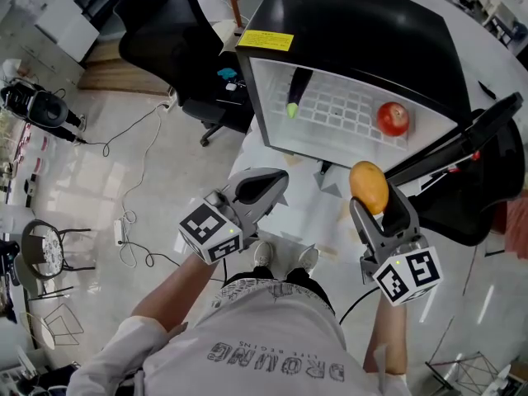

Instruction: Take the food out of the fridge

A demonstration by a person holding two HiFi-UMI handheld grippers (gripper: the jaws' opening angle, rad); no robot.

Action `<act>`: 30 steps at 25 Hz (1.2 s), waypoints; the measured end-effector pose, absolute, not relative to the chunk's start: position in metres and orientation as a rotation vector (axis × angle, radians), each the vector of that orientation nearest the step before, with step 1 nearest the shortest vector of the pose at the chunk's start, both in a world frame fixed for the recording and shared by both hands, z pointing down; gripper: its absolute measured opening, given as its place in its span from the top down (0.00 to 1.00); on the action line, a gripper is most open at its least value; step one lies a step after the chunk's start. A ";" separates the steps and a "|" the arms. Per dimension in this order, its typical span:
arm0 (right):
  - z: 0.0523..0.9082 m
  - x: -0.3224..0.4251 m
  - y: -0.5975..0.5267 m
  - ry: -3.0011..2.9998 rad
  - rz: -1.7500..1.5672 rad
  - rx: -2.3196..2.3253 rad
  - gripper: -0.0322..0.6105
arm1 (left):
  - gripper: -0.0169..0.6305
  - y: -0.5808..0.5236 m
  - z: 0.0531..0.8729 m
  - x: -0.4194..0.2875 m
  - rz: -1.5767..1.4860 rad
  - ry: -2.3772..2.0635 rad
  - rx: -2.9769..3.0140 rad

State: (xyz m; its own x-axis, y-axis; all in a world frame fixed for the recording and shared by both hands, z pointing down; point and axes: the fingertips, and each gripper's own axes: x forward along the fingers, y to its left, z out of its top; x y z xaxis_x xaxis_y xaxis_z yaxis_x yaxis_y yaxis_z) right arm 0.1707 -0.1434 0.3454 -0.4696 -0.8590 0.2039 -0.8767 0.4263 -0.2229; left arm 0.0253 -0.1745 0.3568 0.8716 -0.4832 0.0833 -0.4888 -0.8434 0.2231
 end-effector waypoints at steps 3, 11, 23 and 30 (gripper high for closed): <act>0.346 0.169 -0.143 -2.605 0.469 1.572 0.50 | 0.96 -0.175 0.355 0.026 0.033 -0.740 2.809; 0.352 0.167 -0.146 -2.602 0.493 1.545 0.50 | 0.96 -0.178 0.355 0.025 0.024 -0.750 2.809; 0.353 0.166 -0.149 -2.598 0.502 1.545 0.50 | 0.96 -0.180 0.356 0.022 0.013 -0.765 2.799; 0.354 0.164 -0.151 -2.603 0.512 1.546 0.50 | 0.96 -0.182 0.355 0.020 0.010 -0.773 2.800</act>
